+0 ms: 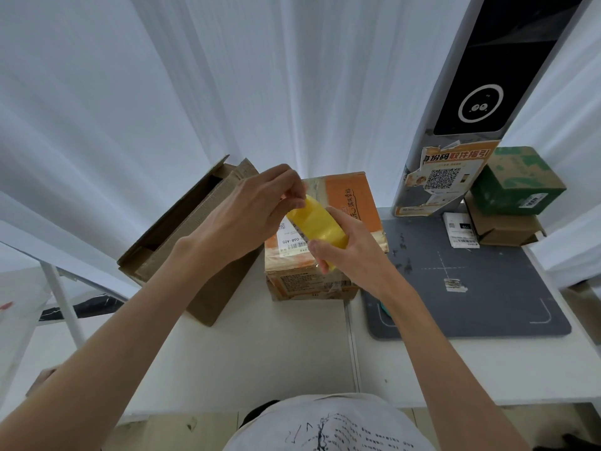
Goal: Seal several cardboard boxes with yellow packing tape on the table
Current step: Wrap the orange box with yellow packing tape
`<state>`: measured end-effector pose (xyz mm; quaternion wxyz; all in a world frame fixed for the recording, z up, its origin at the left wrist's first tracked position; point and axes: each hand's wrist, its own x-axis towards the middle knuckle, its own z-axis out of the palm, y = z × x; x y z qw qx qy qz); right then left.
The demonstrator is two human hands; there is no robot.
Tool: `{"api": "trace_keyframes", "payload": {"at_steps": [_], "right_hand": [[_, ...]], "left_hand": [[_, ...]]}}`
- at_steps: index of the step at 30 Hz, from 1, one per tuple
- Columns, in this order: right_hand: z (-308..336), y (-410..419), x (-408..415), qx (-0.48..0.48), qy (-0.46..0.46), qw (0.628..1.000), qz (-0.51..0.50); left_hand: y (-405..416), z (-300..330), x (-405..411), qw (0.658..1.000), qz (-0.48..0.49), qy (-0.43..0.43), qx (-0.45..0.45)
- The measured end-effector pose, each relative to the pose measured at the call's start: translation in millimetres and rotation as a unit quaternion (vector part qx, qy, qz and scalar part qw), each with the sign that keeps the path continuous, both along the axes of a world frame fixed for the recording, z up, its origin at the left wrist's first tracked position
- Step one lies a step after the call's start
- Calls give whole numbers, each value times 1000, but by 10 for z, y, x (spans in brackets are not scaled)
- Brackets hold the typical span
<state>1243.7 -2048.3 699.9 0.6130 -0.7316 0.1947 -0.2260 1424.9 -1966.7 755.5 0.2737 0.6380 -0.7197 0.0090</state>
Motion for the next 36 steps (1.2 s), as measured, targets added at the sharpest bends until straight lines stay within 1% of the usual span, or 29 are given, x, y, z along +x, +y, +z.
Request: {"api": "trace_keyframes", "payload": {"at_steps": [3,8,13,17,21,26,28,31,32,33,34,35,36], "right_hand": [[-22,1,0,-16,3,1000,-9],[-27,13,16,-41,-3,999,-16],[-65,3,15,-33,-7,999,-16],[-124,14,3,-35,-2,999,-17],[-201,11,-10,-40,-5,999,-26],[-244,-1,-17,-52,-7,998,-42],[-255,-21,-3,-65,1,996,-57],[-282,-63,-14,-85,-4,993,-85],[-263,-56,-14,-49,-23,995,-89],[-245,-48,-6,28,-53,994,-94],[-235,-36,18,123,-85,984,-95],[-239,-36,46,195,-109,970,-97],[-233,-47,70,238,-110,959,-107]], "left_hand": [[5,-41,-26,1000,6,19,-9],[-28,-70,-34,994,56,95,-23],[-54,-73,-121,980,98,172,-16],[-77,-37,-136,955,127,270,2],[-102,-23,-118,945,120,304,27],[-143,5,-89,901,132,412,35],[-158,21,-82,892,137,430,33],[-178,40,-78,896,144,420,10],[-179,51,-82,899,139,416,2],[-175,59,-87,901,123,415,-4],[-165,66,-98,905,100,414,-8],[-156,67,-98,908,73,413,-10],[-145,75,-97,910,43,412,-7]]}}
